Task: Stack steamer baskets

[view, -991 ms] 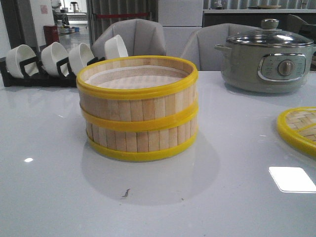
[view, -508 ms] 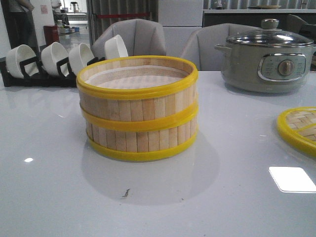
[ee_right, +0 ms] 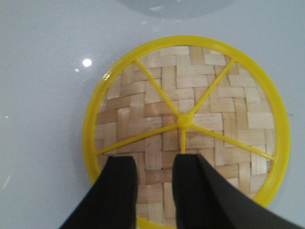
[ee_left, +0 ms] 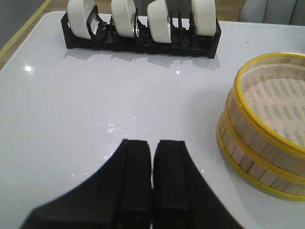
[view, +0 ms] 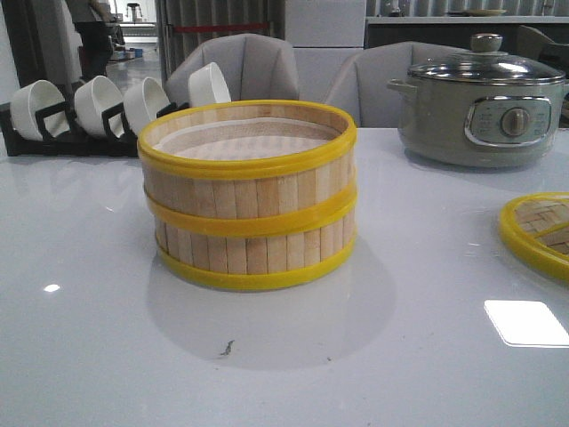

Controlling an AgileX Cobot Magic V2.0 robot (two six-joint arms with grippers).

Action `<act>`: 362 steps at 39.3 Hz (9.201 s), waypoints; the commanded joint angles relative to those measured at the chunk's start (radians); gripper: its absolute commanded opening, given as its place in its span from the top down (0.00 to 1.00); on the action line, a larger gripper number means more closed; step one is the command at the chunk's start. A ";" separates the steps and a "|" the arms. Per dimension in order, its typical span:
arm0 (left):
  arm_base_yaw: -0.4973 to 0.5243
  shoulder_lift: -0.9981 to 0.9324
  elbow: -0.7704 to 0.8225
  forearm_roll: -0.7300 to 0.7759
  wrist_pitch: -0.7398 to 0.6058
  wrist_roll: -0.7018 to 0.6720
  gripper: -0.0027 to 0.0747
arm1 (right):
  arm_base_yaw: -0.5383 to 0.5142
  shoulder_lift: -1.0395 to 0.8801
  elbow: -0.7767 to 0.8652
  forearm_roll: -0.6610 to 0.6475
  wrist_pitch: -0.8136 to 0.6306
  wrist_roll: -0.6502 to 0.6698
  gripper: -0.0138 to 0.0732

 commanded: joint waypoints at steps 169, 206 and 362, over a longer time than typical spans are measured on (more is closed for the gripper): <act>-0.006 0.001 -0.027 0.008 -0.088 -0.010 0.84 | 0.707 0.502 -1.177 -0.009 0.563 -0.010 0.78; -0.006 0.001 -0.027 0.008 -0.088 -0.010 0.84 | 0.750 0.644 -1.276 -0.104 0.563 -0.009 0.78; -0.006 0.001 -0.027 0.008 -0.088 -0.010 0.84 | 0.117 -1.162 0.818 -0.121 -0.537 0.016 0.76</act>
